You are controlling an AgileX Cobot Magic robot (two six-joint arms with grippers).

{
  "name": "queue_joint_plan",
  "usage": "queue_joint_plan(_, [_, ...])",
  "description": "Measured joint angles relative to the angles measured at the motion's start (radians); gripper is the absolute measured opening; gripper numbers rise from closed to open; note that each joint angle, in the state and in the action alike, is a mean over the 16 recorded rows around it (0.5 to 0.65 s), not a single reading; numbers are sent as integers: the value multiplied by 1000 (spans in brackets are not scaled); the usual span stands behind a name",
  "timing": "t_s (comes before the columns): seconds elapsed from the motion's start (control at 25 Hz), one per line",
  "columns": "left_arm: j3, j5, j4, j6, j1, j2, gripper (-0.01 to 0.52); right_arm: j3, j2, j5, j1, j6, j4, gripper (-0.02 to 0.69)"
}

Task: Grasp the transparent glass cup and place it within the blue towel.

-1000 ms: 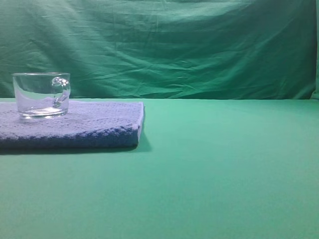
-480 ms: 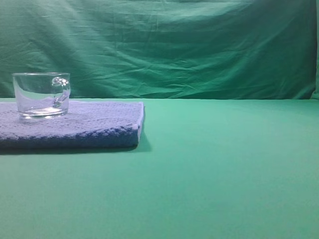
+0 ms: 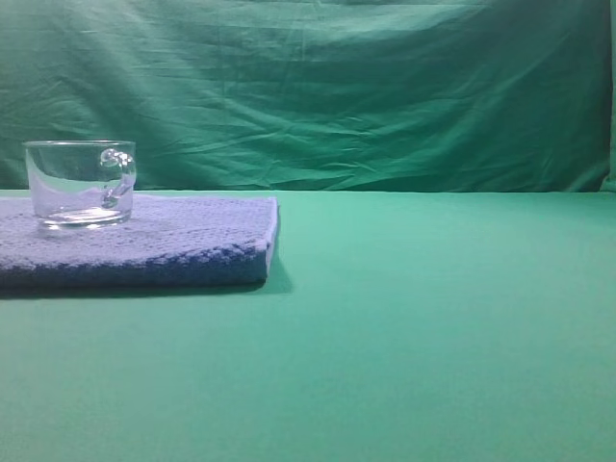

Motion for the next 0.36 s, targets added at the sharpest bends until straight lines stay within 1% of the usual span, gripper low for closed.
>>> queue_joint_plan(0.36, [0, 0, 0, 0, 0, 0, 0, 0, 0, 1, 0, 0, 0, 48])
